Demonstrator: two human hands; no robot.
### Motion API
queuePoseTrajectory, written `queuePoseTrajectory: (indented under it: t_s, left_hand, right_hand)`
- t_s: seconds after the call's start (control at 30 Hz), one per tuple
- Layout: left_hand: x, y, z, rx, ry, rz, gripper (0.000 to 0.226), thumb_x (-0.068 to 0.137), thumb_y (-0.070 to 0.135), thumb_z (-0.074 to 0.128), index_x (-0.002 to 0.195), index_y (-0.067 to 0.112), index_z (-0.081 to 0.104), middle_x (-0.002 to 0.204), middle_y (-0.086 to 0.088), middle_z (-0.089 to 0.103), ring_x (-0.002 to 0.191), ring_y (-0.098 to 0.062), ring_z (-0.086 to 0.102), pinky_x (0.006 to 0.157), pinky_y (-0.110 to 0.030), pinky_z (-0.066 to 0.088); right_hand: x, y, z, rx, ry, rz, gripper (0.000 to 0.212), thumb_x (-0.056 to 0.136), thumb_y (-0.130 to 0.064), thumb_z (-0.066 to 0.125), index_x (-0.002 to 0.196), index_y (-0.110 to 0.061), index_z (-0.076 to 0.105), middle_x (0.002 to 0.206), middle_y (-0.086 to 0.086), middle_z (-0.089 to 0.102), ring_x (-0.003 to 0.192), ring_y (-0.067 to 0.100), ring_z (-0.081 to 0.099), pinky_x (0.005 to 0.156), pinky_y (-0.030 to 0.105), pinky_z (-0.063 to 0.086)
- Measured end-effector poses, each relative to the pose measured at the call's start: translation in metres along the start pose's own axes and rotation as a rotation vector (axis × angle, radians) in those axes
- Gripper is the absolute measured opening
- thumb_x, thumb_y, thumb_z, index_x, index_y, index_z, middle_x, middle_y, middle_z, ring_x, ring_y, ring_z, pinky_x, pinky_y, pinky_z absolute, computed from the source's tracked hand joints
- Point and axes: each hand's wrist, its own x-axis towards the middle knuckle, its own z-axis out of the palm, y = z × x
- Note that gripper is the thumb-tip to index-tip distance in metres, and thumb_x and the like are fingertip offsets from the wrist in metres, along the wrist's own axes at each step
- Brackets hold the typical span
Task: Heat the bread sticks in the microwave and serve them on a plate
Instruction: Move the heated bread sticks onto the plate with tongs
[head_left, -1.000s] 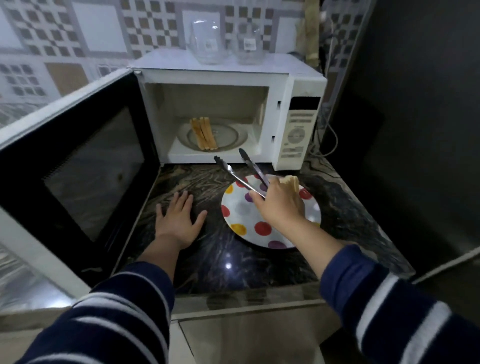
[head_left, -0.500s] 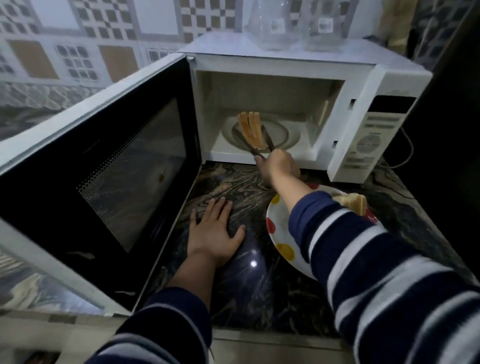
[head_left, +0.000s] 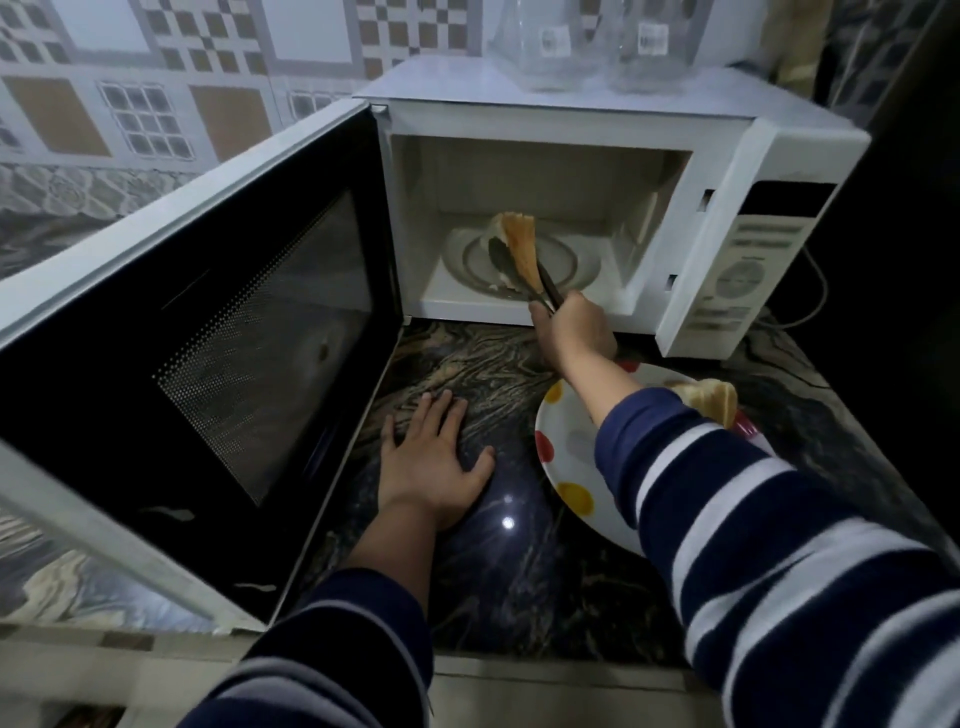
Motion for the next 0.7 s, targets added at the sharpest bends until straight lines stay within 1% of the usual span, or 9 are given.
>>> queuePoseTrajectory:
  t_s: [0.13, 0.2, 0.3, 0.37, 0.4, 0.43, 0.53, 0.63, 0.7]
  left_hand:
    - [0.000, 0.001, -0.002, 0.014, -0.010, -0.004, 0.076, 0.085, 0.068, 0.021, 0.152, 0.032, 0.013, 0.161, 0.011, 0.004, 0.147, -0.009, -0.005, 0.117, -0.048, -0.007]
    - [-0.001, 0.003, -0.004, 0.016, -0.024, -0.002, 0.075, 0.087, 0.067, 0.022, 0.152, 0.032, 0.013, 0.161, 0.011, 0.004, 0.148, -0.009, -0.004, 0.117, -0.049, -0.005]
    - [-0.004, 0.005, -0.008, 0.034, -0.046, 0.000, 0.073, 0.089, 0.065, 0.023, 0.152, 0.030, 0.012, 0.161, 0.010, 0.004, 0.148, -0.011, -0.003, 0.118, -0.049, -0.004]
    - [-0.005, 0.007, -0.012, 0.050, -0.065, -0.009, 0.071, 0.092, 0.062, 0.024, 0.153, 0.028, 0.012, 0.161, 0.008, 0.004, 0.148, -0.012, -0.003, 0.118, -0.050, -0.003]
    - [-0.006, 0.010, -0.014, 0.049, -0.075, -0.014, 0.068, 0.093, 0.059, 0.024, 0.153, 0.027, 0.013, 0.161, 0.007, 0.005, 0.148, -0.013, -0.002, 0.118, -0.051, -0.003]
    - [-0.007, 0.015, -0.016, 0.034, -0.080, -0.016, 0.065, 0.095, 0.055, 0.023, 0.153, 0.027, 0.014, 0.161, 0.006, 0.007, 0.148, -0.013, -0.001, 0.118, -0.053, -0.002]
    - [-0.012, 0.042, -0.020, -0.093, -0.072, 0.012, 0.055, 0.100, 0.047, 0.017, 0.152, 0.029, 0.016, 0.161, 0.008, 0.013, 0.148, -0.012, 0.002, 0.117, -0.054, -0.001]
    - [-0.021, 0.069, -0.017, -0.125, -0.096, 0.053, 0.058, 0.099, 0.050, 0.015, 0.153, 0.028, 0.011, 0.161, 0.009, 0.008, 0.148, -0.012, -0.001, 0.117, -0.053, -0.004]
    - [-0.027, 0.079, -0.012, -0.135, -0.112, 0.051, 0.062, 0.098, 0.052, 0.016, 0.154, 0.024, 0.007, 0.161, 0.007, 0.006, 0.148, -0.012, -0.002, 0.116, -0.052, -0.006]
  right_hand:
    - [-0.021, 0.018, -0.020, 0.052, 0.012, -0.022, 0.038, 0.093, -0.049, 0.046, 0.106, -0.015, 0.056, 0.101, 0.009, 0.066, 0.091, 0.034, 0.063, 0.075, 0.040, 0.051]
    - [-0.040, 0.032, -0.032, 0.048, 0.046, -0.035, 0.037, 0.093, -0.049, 0.047, 0.104, -0.016, 0.057, 0.098, 0.008, 0.066, 0.089, 0.033, 0.063, 0.076, 0.040, 0.052]
    - [-0.074, 0.057, -0.051, 0.049, 0.082, -0.034, 0.033, 0.092, -0.047, 0.051, 0.100, -0.016, 0.058, 0.088, 0.003, 0.063, 0.083, 0.028, 0.060, 0.066, 0.034, 0.046]
    - [-0.099, 0.076, -0.062, 0.035, 0.105, -0.027, 0.028, 0.091, -0.047, 0.053, 0.095, -0.019, 0.056, 0.074, -0.007, 0.052, 0.076, 0.023, 0.055, 0.059, 0.031, 0.039]
    - [-0.111, 0.086, -0.067, 0.016, 0.116, -0.025, 0.027, 0.091, -0.048, 0.053, 0.094, -0.021, 0.056, 0.072, -0.011, 0.046, 0.075, 0.022, 0.052, 0.059, 0.030, 0.037]
    - [-0.123, 0.095, -0.070, -0.004, 0.124, -0.029, 0.026, 0.091, -0.048, 0.053, 0.094, -0.023, 0.055, 0.072, -0.011, 0.045, 0.075, 0.021, 0.052, 0.060, 0.030, 0.037]
    - [-0.154, 0.118, -0.076, -0.047, 0.150, -0.045, 0.021, 0.089, -0.050, 0.054, 0.090, -0.030, 0.051, 0.080, -0.006, 0.057, 0.076, 0.022, 0.056, 0.057, 0.029, 0.035]
    - [-0.176, 0.135, -0.077, -0.074, 0.183, -0.041, 0.031, 0.089, -0.051, 0.054, 0.104, -0.024, 0.058, 0.091, 0.001, 0.066, 0.082, 0.026, 0.063, 0.058, 0.029, 0.039]
    - [-0.187, 0.145, -0.076, -0.091, 0.174, -0.030, 0.039, 0.089, -0.052, 0.054, 0.114, -0.022, 0.057, 0.095, 0.003, 0.069, 0.084, 0.027, 0.066, 0.058, 0.028, 0.040]
